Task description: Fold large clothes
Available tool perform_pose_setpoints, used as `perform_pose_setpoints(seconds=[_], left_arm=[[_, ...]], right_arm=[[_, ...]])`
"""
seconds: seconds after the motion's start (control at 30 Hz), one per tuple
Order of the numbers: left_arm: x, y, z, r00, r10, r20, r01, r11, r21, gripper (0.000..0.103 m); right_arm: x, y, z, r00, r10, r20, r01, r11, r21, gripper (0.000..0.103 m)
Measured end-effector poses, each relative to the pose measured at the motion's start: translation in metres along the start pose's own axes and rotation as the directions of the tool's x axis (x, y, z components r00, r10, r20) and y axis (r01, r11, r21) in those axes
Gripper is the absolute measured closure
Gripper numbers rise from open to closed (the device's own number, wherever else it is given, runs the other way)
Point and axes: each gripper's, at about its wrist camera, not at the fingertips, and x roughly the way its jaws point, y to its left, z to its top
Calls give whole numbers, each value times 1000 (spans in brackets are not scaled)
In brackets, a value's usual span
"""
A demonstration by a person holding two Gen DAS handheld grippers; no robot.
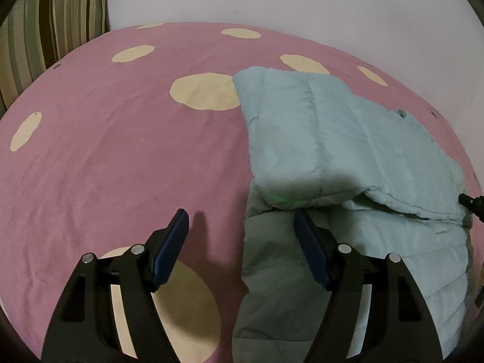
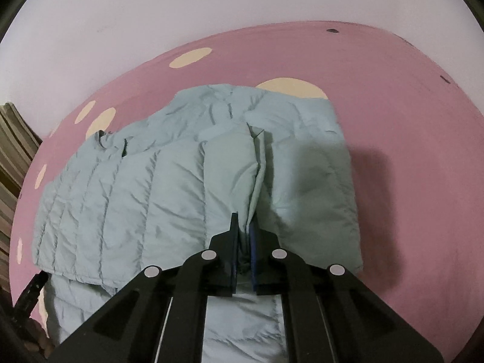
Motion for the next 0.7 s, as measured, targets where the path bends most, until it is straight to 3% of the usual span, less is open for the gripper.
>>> perform_pose_setpoints(seconds=[0.1, 0.3, 0.57, 0.7], left_arm=[[2, 0, 0, 1000, 10, -2, -10, 1000, -3, 30], [15, 3, -1, 999, 42, -30, -43, 999, -10, 29], [-8, 11, 5, 1000, 9, -3, -9, 1000, -16, 29], [-18, 1, 20, 999, -13, 49, 13, 1000, 1, 29]], right_arm=[[0, 0, 2, 998, -59, 32, 60, 998, -28, 98], [27, -5, -4, 993, -119, -12, 117, 990, -80, 98], [10, -12, -1, 994, -111, 7, 111, 992, -58, 93], [-19, 1, 3, 990, -91, 105, 96, 995, -38, 93]])
